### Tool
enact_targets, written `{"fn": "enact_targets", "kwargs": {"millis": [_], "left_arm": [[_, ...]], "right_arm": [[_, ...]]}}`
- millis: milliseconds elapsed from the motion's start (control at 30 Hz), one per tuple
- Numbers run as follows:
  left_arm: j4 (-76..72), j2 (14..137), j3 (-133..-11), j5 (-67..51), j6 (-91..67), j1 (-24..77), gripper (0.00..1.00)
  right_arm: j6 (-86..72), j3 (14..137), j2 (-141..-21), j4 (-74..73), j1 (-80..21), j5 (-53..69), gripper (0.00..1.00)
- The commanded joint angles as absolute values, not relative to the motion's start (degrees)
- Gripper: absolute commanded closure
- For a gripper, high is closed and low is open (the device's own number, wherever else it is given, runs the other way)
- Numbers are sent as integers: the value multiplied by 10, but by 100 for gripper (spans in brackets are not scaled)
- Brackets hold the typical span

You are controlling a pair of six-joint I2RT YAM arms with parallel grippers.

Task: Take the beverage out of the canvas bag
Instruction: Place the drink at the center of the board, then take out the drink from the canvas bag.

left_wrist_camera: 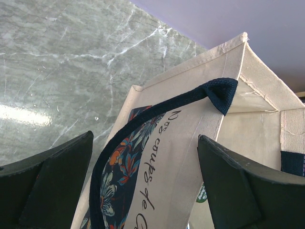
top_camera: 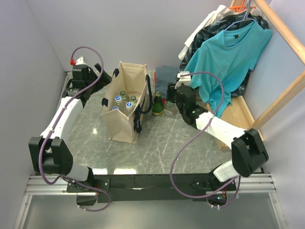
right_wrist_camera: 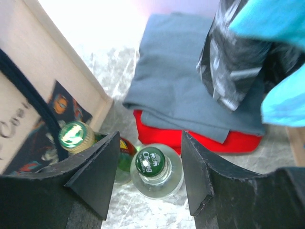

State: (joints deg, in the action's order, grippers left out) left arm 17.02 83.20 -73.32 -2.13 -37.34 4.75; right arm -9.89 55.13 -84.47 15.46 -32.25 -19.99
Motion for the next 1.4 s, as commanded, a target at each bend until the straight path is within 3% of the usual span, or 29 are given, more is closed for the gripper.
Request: {"fn": "enact_targets", "kwargs": {"millis": [0, 300, 767, 1133, 1367], "left_arm": [[157, 824, -731, -26, -378, 52, 4], [158, 819, -730, -30, -374, 52, 4], [161, 817, -734, -25, -368, 56, 4], [160, 822, -733, -28, -369, 56, 4], [162, 823, -734, -25, -369, 56, 4]], "right_arm": [[-80, 591, -788, 164, -329, -214, 38], [-38, 707, -786, 68, -342, -104, 36], [-5, 947, -940, -62, -412, 71, 37], [11, 1027, -1026, -111, -445, 179, 37], [19, 1010, -1045, -149, -457, 164, 40]]}}
